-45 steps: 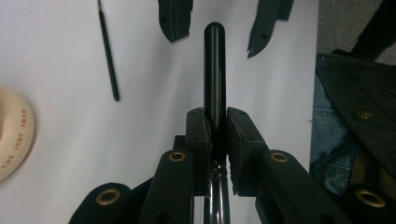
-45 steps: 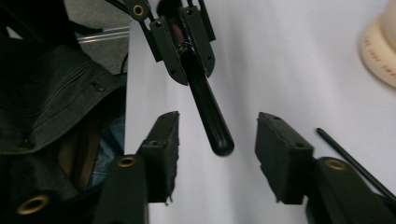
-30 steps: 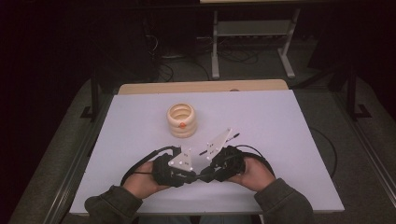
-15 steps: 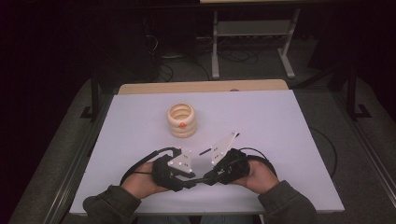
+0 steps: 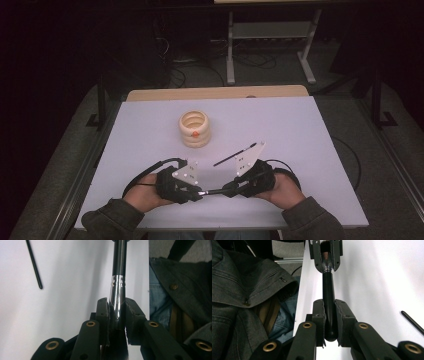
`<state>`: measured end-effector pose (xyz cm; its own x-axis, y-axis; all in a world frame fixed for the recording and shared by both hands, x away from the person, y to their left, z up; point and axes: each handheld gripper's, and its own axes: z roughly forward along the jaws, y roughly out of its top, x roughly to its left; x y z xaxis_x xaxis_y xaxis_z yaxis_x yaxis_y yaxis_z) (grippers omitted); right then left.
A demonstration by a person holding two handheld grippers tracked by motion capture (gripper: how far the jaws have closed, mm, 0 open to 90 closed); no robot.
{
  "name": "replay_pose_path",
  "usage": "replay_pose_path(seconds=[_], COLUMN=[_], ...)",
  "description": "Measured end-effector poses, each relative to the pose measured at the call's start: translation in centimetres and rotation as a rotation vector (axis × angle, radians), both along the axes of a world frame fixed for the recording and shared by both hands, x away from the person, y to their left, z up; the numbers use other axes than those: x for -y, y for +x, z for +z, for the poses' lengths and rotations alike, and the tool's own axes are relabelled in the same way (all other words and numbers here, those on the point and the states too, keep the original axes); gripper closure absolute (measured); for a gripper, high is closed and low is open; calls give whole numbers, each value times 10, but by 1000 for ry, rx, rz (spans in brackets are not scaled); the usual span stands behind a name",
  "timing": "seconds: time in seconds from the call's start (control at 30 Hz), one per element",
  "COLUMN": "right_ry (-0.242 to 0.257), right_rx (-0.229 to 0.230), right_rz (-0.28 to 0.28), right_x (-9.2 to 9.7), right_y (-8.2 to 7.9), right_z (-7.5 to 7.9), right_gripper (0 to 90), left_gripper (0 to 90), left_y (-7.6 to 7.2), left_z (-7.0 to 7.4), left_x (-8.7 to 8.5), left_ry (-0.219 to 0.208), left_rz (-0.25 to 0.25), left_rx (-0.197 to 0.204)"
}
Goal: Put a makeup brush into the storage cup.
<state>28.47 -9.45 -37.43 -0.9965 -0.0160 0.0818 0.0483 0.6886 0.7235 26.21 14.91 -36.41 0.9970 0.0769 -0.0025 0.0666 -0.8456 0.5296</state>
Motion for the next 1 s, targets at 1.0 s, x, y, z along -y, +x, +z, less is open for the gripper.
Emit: replay_pose_path(seconds=[1.0], right_ry=[-32], right_rx=[53], right_rz=[-22], right_x=[-10], right_y=[-8], right_z=[-13], right_gripper=[785], left_gripper=[696], left_y=[6], left_z=[2], left_x=[-4], left_ry=[-17], left_rz=[42], left_rx=[-55])
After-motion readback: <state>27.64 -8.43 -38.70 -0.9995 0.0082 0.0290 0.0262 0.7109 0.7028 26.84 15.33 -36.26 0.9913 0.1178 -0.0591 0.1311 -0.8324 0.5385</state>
